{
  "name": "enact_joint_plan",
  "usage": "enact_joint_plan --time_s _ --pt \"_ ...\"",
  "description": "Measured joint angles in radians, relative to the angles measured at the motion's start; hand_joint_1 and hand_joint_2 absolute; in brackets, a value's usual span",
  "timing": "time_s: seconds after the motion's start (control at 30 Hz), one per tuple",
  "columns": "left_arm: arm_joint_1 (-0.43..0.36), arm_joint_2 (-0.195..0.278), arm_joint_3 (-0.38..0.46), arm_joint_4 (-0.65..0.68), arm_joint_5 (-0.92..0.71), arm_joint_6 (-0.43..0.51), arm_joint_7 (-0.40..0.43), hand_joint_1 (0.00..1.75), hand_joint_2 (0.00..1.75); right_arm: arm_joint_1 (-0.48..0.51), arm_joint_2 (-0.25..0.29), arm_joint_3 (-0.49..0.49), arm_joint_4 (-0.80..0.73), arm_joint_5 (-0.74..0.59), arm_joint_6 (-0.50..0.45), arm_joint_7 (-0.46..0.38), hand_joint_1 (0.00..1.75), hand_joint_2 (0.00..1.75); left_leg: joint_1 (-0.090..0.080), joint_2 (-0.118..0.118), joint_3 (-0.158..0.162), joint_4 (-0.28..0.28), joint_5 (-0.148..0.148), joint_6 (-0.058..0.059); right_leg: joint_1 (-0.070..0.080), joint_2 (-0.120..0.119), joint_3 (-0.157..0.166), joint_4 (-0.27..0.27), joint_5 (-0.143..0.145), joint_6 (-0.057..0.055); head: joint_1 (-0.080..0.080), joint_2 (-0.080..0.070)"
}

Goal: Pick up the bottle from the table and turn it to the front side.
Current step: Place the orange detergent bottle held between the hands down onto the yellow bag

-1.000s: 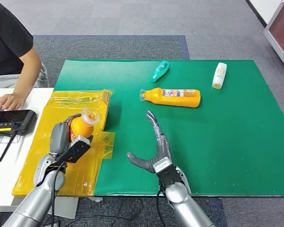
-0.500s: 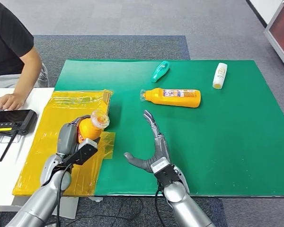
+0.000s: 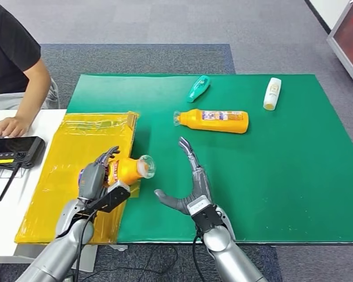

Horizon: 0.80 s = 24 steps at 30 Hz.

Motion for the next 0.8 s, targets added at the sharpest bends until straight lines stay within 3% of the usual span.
enact_joint_plan --time_s 0.77,0.8 --pt "0.046 0.005 0.007 0.022 -0.021 0.027 0.014 0.00 1.75 0.002 0.000 -0.001 0.000 0.004 -0.006 0.000 0.00 1.75 0.000 0.000 -0.003 0.000 0.000 0.000 0.000 0.000 -0.002 0.000 -0.001 0.001 0.000 0.000" --pt "0.049 0.004 0.008 0.021 -0.018 0.032 0.011 0.00 1.31 0.003 0.000 -0.001 0.000 0.005 -0.007 0.000 0.00 1.75 0.000 0.000 -0.003 0.000 0.000 0.000 0.000 0.000 -0.002 0.000 -0.001 0.001 0.000 0.000"
